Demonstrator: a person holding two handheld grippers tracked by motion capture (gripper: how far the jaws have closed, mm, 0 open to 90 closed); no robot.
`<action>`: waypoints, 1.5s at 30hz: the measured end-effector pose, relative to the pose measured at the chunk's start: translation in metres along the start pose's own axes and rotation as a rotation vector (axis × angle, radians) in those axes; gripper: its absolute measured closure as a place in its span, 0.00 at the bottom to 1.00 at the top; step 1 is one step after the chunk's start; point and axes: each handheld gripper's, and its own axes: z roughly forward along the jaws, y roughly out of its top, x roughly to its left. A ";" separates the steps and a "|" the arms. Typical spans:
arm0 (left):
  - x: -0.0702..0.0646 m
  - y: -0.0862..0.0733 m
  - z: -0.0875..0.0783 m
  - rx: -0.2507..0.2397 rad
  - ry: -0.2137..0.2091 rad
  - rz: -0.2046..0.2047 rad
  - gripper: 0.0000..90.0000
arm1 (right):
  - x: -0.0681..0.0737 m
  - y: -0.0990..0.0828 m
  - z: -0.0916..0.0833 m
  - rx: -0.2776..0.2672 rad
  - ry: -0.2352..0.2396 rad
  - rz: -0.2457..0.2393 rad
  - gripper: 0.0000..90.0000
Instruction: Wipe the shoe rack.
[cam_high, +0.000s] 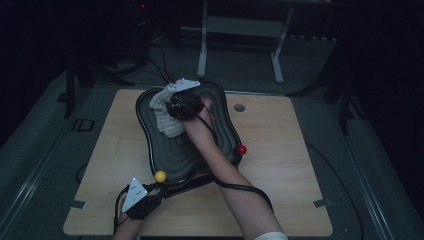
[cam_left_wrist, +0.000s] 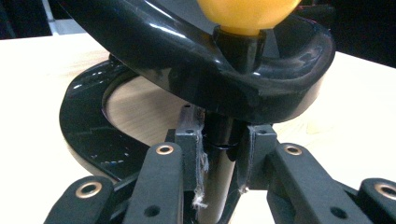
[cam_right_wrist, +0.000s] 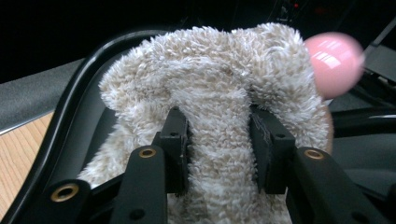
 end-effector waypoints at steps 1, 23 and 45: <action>0.000 0.000 0.000 -0.001 0.001 0.001 0.80 | 0.002 -0.001 0.001 -0.004 -0.005 0.001 0.68; -0.001 0.000 0.001 -0.005 0.005 0.003 0.80 | 0.023 -0.062 -0.034 0.036 0.108 -0.117 0.68; -0.001 -0.001 0.001 -0.010 0.006 0.002 0.80 | 0.050 -0.110 -0.063 0.055 0.172 -0.190 0.68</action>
